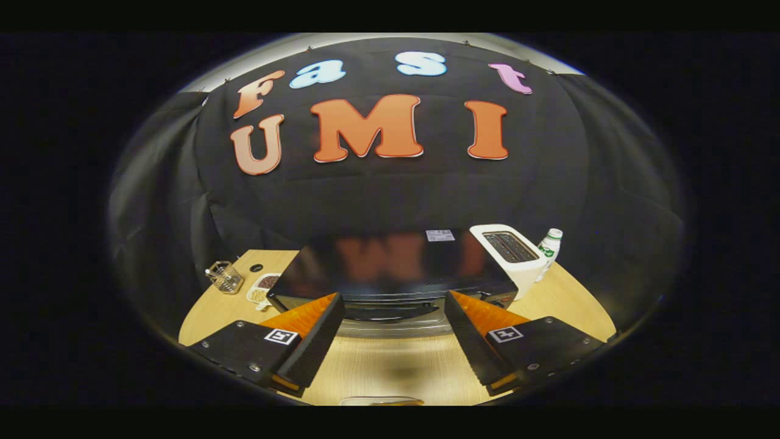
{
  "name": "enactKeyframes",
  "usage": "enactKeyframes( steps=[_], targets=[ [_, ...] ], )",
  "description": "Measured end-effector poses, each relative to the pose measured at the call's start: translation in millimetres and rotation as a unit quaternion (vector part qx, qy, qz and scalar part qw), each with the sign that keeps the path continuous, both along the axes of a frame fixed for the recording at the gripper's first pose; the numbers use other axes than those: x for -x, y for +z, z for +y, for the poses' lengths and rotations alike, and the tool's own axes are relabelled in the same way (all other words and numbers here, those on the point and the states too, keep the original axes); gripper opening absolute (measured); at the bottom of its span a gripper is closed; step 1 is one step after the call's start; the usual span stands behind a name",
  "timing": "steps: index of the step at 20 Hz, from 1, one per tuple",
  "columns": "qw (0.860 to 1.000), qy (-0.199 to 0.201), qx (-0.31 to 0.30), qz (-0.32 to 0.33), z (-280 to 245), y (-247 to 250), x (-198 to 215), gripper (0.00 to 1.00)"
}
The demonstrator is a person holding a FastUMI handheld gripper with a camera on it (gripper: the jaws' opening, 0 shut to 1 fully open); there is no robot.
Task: Open the toaster oven, put the food inside, and close the toaster oven door.
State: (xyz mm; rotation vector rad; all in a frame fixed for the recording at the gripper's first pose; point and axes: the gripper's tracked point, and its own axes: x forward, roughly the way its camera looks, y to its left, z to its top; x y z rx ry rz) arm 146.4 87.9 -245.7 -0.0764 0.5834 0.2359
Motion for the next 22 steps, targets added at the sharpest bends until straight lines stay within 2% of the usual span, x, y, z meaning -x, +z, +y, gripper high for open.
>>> enactKeyframes(
  steps=[4, 7, 12, 22],
  targets=[
    [1.000, 0.014, 0.015, 0.023, 13, -24, -7, 0.97],
    [0.999, 0.005, 0.019, 0.042, 16, -36, -13, 0.98],
    [0.999, 0.012, 0.022, 0.042, 20, -40, -18, 0.98],
    [0.999, -0.016, 0.019, 0.040, 12, -39, 13, 0.99]
  ],
)
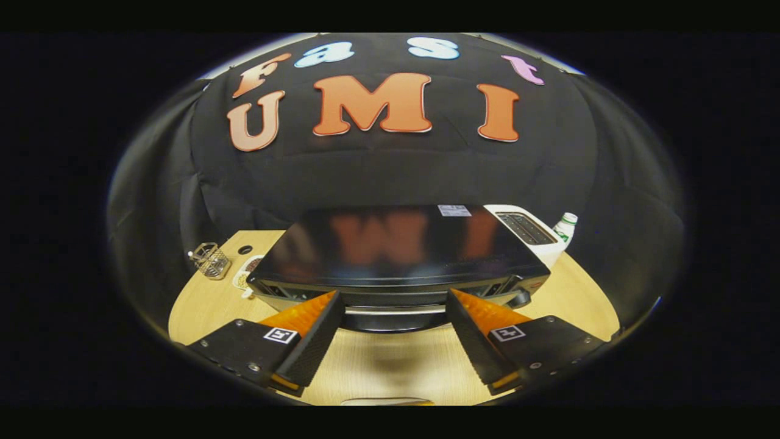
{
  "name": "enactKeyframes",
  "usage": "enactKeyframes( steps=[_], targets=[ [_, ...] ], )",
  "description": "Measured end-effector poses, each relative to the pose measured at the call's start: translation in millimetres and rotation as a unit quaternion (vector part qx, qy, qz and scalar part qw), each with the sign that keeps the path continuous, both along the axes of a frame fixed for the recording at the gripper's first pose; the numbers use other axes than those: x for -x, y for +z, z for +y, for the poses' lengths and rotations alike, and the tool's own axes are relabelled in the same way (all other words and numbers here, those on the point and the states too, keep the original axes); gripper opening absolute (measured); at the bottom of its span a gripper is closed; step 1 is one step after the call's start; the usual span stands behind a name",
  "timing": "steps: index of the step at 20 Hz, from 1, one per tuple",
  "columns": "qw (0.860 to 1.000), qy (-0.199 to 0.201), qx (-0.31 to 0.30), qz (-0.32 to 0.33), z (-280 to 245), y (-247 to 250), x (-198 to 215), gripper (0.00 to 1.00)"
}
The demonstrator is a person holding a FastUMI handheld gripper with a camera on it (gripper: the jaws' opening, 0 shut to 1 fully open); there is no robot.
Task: Open the toaster oven, put the food inside, and close the toaster oven door.
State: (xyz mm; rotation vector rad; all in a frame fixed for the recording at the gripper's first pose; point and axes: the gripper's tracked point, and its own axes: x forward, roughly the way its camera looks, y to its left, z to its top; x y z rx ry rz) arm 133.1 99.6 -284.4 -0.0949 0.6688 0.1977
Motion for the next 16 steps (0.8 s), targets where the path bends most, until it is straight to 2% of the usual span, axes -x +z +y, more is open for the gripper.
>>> enactKeyframes(
  steps=[10, 16],
  targets=[
    [0.999, -0.043, 0.009, -0.024, -13, -7, 49, 0.98],
    [0.999, -0.027, 0.000, -0.023, -22, -24, 81, 0.99]
  ],
)
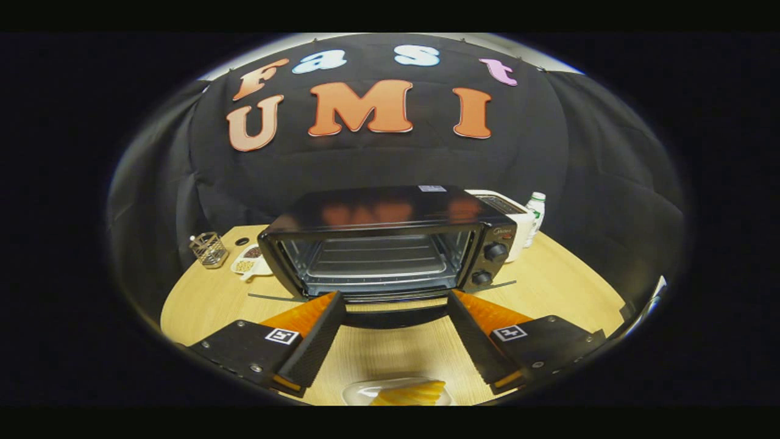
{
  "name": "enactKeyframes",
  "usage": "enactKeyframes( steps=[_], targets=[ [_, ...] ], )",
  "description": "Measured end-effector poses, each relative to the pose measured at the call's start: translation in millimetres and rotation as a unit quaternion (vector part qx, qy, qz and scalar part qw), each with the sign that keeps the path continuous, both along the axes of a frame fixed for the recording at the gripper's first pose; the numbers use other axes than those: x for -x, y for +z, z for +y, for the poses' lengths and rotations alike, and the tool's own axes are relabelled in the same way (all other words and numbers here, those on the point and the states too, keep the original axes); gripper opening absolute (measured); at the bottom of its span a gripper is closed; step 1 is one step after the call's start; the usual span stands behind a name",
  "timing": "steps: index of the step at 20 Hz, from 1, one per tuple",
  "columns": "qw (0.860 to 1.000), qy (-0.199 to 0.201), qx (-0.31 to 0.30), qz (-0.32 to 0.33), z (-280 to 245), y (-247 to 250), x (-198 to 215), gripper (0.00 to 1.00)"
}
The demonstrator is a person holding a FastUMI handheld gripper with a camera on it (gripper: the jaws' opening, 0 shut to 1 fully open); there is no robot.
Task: Open the toaster oven, put the food inside, and close the toaster oven door.
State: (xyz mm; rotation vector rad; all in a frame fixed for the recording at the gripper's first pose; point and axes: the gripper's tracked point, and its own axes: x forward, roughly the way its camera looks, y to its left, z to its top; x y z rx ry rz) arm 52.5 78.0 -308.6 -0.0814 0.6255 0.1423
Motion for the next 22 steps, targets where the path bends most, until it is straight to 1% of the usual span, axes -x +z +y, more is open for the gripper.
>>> enactKeyframes(
  steps=[8, 16, 22],
  targets=[
    [0.999, 0.011, -0.011, 0.048, -7, -37, 40, 0.99],
    [0.995, 0.039, 0.021, 0.094, -11, -70, 67, 0.99],
    [0.989, 0.040, 0.033, 0.136, -12, -96, 75, 0.99]
  ],
)
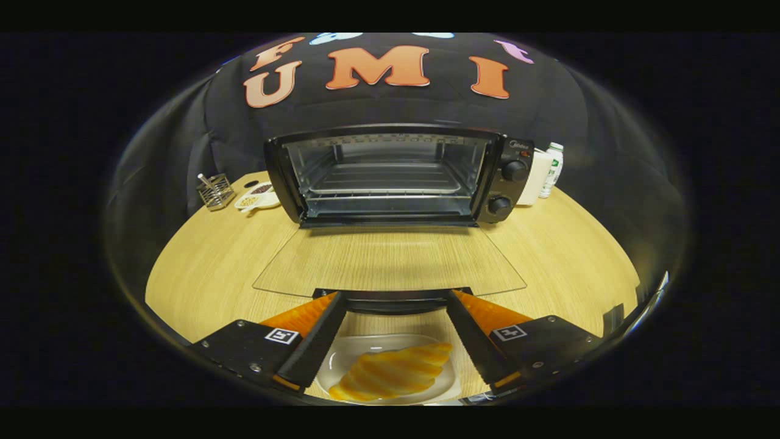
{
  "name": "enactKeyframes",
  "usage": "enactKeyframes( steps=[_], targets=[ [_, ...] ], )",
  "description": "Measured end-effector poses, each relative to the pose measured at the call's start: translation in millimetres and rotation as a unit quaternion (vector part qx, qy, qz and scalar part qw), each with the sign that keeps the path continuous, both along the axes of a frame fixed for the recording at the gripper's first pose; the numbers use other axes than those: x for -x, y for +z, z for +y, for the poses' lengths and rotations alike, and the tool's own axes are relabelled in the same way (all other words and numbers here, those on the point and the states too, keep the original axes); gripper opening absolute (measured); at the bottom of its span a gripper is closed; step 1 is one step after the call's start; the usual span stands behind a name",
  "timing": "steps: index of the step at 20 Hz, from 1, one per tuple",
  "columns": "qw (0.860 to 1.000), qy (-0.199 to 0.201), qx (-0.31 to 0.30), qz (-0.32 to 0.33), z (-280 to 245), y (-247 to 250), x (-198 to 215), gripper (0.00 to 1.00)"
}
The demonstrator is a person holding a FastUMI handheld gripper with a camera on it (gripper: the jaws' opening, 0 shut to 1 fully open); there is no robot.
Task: Open the toaster oven, put the food inside, and close the toaster oven door.
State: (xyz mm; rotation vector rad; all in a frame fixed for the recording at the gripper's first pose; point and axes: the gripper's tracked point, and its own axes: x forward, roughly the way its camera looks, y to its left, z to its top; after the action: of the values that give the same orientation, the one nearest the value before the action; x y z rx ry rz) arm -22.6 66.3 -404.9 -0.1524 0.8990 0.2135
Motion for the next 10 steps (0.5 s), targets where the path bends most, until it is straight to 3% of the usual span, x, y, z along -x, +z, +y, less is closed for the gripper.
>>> enactKeyframes(
  steps=[7, 10],
  targets=[
    [0.998, 0.043, 0.030, 0.032, -6, -8, 7, 0.98],
    [0.999, 0.021, 0.014, 0.029, -16, 3, 2, 0.98]
  ],
)
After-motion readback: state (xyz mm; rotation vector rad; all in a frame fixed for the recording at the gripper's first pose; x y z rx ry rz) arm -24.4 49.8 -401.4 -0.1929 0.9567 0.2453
